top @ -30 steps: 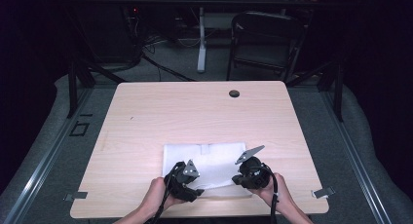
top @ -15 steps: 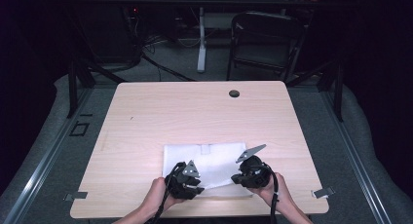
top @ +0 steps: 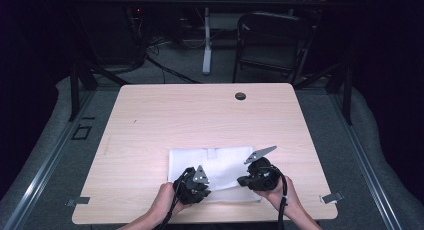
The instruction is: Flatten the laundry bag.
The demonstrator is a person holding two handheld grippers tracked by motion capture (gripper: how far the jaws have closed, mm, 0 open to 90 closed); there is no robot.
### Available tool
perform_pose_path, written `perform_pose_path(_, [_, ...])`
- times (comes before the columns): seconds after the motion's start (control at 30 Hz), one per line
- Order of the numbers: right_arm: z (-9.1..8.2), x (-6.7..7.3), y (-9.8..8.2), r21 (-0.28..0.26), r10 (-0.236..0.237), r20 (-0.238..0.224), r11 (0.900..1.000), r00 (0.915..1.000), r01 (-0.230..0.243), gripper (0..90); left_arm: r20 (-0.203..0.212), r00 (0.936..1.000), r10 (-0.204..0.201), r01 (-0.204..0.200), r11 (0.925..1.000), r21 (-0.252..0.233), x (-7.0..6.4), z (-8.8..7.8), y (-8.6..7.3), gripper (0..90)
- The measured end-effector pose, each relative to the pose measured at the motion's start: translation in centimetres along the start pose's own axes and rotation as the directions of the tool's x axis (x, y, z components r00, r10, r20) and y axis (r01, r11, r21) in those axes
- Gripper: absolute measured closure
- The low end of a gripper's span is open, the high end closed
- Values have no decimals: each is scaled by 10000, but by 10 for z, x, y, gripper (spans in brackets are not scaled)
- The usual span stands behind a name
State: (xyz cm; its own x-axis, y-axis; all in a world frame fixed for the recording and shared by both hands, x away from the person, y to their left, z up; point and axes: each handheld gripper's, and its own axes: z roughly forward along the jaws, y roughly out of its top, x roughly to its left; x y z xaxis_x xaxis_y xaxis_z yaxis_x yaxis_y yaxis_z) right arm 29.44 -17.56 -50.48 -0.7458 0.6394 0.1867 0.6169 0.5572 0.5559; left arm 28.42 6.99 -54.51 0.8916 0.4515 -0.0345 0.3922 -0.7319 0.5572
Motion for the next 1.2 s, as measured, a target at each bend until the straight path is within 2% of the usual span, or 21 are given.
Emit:
perform_pose_path(0.13, [-1, 0, -2, -70, -76, -28, 9999, 10000, 75, 893, 49, 9986, -524, 524, 9985, -126, 7, -6, 2, 876])
perform_pose_path(0.2, [-2, 0, -2, -100, -133, 107, 9999, 9999, 134, 885, 178, 9962, -848, 852, 9961, -210, 9, -7, 4, 879])
perform_pose_path(0.33, [-8, -3, -6, -138, -109, 148, 9998, 9998, 111, 868, 45, 9956, -936, 936, 9956, -23, 13, -8, 7, 880])
perform_pose_path(0.37, [-11, -4, -9, -195, -36, 279, 9998, 9996, 41, 857, 30, 9950, -1000, 1000, 9950, 22, 14, -8, 7, 880])
perform_pose_path(0.47, [-14, -5, -11, -255, -71, 211, 9996, 9998, 76, 865, 26, 9921, -1252, 1252, 9921, 6, 17, -9, 7, 880])
perform_pose_path(0.5, [-15, -3, -13, -207, -317, 198, 9993, 9993, 321, 885, 27, 9916, -1293, 1293, 9916, 4, 19, -10, 8, 880])
perform_pose_path(0.57, [-14, -1, -13, -228, -359, 174, 9991, 9992, 363, 899, 15, 9899, -1421, 1421, 9898, -64, 21, -12, 9, 880])
perform_pose_path(0.63, [-14, 4, -11, -227, -700, 91, 9973, 9975, 701, 900, -54, 9871, -1603, 1602, 9870, -117, 23, -12, 11, 880])
perform_pose_path(0.7, [-10, 9, -11, -148, -837, 83, 9964, 9965, 838, 900, -125, 9866, -1628, 1626, 9866, -155, 26, -14, 13, 880])
perform_pose_path(0.8, [-2, 9, -13, 95, -851, 106, 9963, 9963, 850, 900, -94, 9838, -1792, 1787, 9831, -388, 29, -17, 17, 880])
perform_pose_path(0.83, [6, 7, -15, 278, -900, 325, 9956, 9954, 891, 900, -105, 9846, -1745, 1740, 9840, -378, 30, -18, 18, 880])
perform_pose_path(0.9, [10, 6, -16, 367, -914, 373, 9953, 9951, 901, 900, -142, 9853, -1701, 1695, 9847, -395, 30, -18, 18, 880])
perform_pose_path(0.93, [20, 4, -17, 617, -995, 678, 9935, 9927, 954, 900, -127, 9847, -1735, 1729, 9841, -395, 30, -18, 18, 879])
perform_pose_path(1.0, [24, 4, -18, 571, -973, 682, 9940, 9929, 934, 900, -186, 9857, -1678, 1669, 9852, -392, 30, -19, 18, 879])
perform_pose_path(1.1, [37, 3, -19, 865, -1176, 1023, 9903, 9878, 1090, 900, -242, 9852, -1698, 1686, 9847, -445, 31, -20, 18, 879])
perform_pose_path(1.2, [49, 5, -19, 1102, -1449, 1047, 9849, 9839, 1333, 900, -382, 9833, -1780, 1761, 9831, -497, 31, -22, 18, 878])
